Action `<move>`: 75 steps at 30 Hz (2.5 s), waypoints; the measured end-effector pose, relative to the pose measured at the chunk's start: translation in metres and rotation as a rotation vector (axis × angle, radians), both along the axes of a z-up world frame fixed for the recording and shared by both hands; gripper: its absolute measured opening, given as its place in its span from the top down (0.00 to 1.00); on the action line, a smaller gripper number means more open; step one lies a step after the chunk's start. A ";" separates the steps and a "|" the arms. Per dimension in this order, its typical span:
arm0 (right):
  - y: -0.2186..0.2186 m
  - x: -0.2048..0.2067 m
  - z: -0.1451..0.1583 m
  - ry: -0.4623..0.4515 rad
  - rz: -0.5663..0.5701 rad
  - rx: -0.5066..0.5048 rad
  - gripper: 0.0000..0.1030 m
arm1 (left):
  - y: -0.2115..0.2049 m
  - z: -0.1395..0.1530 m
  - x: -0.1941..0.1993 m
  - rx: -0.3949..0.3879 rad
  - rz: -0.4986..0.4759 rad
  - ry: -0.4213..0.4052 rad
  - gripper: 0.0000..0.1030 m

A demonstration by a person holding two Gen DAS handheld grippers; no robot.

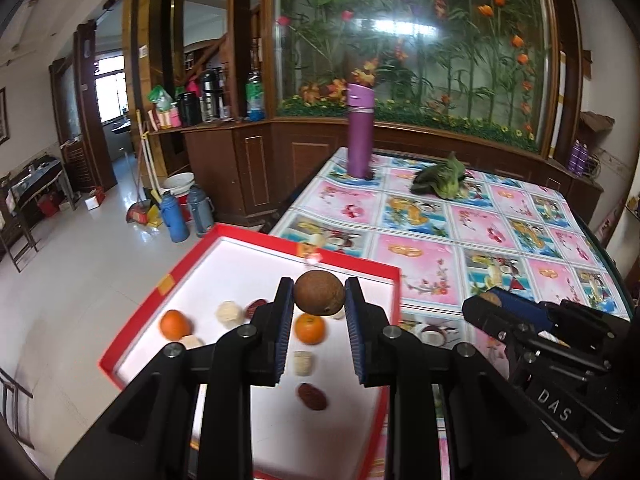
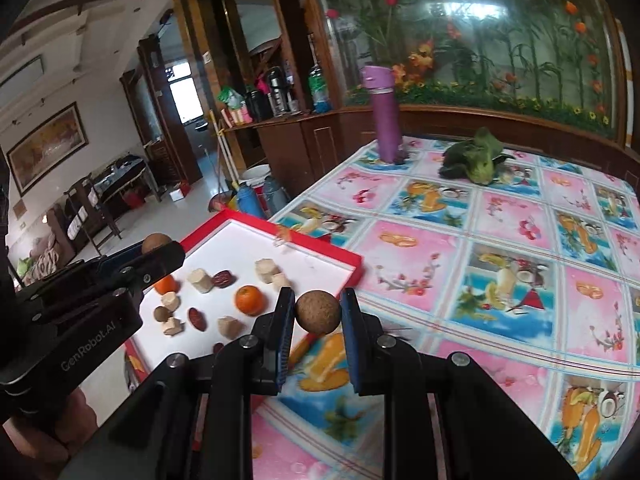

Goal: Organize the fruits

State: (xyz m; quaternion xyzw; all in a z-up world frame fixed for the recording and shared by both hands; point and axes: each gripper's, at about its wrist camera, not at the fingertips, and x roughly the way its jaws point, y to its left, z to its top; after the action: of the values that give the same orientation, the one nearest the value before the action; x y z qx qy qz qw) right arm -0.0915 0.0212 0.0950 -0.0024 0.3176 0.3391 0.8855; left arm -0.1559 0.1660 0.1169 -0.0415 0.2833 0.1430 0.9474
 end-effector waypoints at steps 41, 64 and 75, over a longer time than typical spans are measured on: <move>0.087 0.012 -0.056 0.166 0.077 -0.144 0.66 | 0.066 -0.062 0.000 0.039 0.181 0.197 0.38; 0.002 -0.077 0.054 -0.255 0.007 0.008 0.22 | 0.020 0.040 -0.078 0.122 0.245 -0.057 0.00; -0.017 -0.084 0.064 -0.288 -0.013 0.068 0.21 | 0.011 0.058 -0.094 0.105 0.254 -0.083 0.00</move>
State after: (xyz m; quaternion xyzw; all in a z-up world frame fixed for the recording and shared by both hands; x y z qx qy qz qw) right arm -0.1751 0.0047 0.1592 -0.0191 0.1754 0.3399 0.9238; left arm -0.2498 0.1771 0.1748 -0.0333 0.2283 0.2743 0.9336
